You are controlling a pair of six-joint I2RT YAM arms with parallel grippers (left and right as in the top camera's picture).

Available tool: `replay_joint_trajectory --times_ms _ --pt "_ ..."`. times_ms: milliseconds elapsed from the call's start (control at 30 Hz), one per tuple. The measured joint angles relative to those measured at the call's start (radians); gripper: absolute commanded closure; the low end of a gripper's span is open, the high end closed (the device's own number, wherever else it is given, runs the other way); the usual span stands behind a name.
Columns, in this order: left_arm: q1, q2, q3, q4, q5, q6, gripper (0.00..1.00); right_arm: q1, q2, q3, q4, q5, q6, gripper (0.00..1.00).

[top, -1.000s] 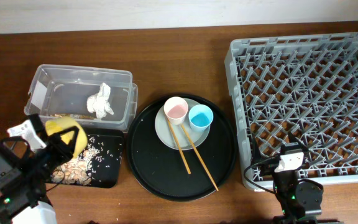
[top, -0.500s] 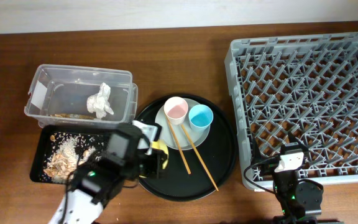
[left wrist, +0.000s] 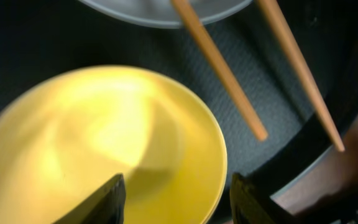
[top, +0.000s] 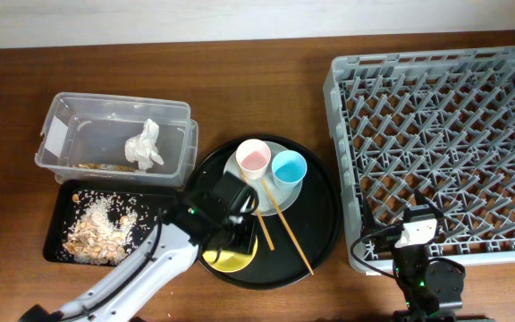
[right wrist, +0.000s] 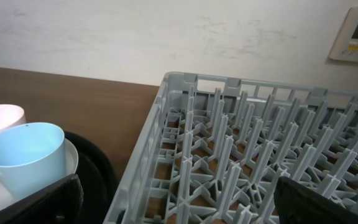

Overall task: Sort waste into correct bins and load items into the dishwasher rack
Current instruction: 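Set the empty yellow bowl back on the round tray with the left gripper, then grasp the pink cup with the left gripper and lift it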

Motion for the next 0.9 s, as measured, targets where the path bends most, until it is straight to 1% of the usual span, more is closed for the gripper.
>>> replay_joint_trajectory --times_ms 67,100,167,200,267,333,400,467,567,733,900 --pt "-0.001 0.001 0.128 -0.082 -0.072 0.001 0.35 0.000 0.000 0.000 0.000 0.000 0.000 0.01" --pt "0.000 -0.001 0.206 -0.098 -0.121 0.006 0.34 0.000 0.000 0.000 0.000 0.000 0.000 0.01" --pt "0.000 -0.005 0.323 -0.109 -0.232 0.015 0.33 0.000 0.000 0.000 0.000 0.000 0.000 0.01" --pt "0.006 -0.005 0.360 -0.089 -0.282 0.015 0.29 0.000 0.000 0.000 0.000 0.000 0.000 0.02" --pt "0.035 -0.005 0.371 -0.060 -0.314 0.016 0.25 0.000 0.000 0.000 0.000 0.000 0.000 0.01" --pt "0.093 -0.003 0.371 -0.048 -0.335 0.019 0.24 0.000 0.000 0.000 0.000 0.000 0.000 0.01" --pt "0.145 0.010 0.371 -0.040 -0.338 0.019 0.23 0.000 0.000 0.000 0.000 0.000 0.000 0.01" --pt "0.160 0.040 0.371 -0.029 -0.297 0.019 0.23 0.000 0.000 0.000 0.000 0.000 0.000 0.01" --pt "0.165 0.147 0.371 -0.006 -0.244 0.019 0.23 0.000 0.000 0.000 0.000 0.000 0.000 0.01" --pt "0.167 0.315 0.371 0.089 -0.228 0.019 0.23 0.000 0.000 0.000 0.000 0.000 0.000 0.01" --pt "0.179 0.344 0.371 0.151 -0.209 0.007 0.23 0.000 0.000 0.000 0.000 0.000 0.000 0.01"
